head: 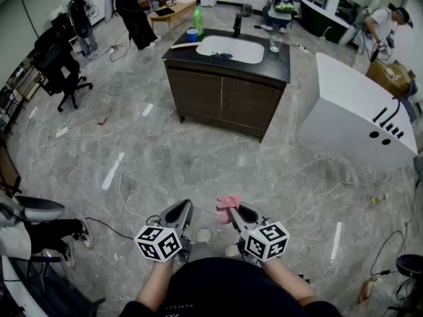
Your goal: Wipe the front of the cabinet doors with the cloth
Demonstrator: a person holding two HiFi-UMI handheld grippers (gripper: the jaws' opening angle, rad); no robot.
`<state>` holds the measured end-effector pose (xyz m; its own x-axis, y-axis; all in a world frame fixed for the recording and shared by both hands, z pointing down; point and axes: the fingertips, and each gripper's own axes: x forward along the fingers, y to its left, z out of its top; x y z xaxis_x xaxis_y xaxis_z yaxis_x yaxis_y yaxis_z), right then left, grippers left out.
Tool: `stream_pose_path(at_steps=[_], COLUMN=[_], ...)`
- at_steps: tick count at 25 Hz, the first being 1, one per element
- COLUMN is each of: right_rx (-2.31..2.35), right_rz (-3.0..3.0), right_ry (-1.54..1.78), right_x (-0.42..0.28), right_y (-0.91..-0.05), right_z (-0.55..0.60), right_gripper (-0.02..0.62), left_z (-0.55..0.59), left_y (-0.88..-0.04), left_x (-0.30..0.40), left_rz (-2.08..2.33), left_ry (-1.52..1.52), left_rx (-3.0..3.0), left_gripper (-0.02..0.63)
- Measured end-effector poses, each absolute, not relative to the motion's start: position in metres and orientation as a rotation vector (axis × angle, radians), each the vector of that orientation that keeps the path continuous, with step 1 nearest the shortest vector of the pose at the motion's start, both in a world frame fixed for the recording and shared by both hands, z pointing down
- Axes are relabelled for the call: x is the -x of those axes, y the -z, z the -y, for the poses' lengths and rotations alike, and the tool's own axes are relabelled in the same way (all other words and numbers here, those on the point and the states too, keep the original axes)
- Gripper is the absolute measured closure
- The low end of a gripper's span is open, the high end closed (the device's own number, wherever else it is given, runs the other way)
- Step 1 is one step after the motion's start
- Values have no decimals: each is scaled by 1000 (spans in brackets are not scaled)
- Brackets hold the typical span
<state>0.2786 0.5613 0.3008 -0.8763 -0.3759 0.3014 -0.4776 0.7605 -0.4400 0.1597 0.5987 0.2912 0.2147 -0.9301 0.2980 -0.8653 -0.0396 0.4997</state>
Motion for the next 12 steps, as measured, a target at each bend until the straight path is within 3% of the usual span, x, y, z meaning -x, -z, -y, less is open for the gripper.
stream_pose_path(at_steps=[12], right_rx=[-666], right_rz=[2790], right_ry=[-729], right_x=[-302], right_y=[-297], right_z=[-561], right_gripper=[543], left_z=[-601], left_y=[-288], left_x=[-186], left_rz=[1686], left_ry=[126], left_rx=[-1919], left_gripper=[597])
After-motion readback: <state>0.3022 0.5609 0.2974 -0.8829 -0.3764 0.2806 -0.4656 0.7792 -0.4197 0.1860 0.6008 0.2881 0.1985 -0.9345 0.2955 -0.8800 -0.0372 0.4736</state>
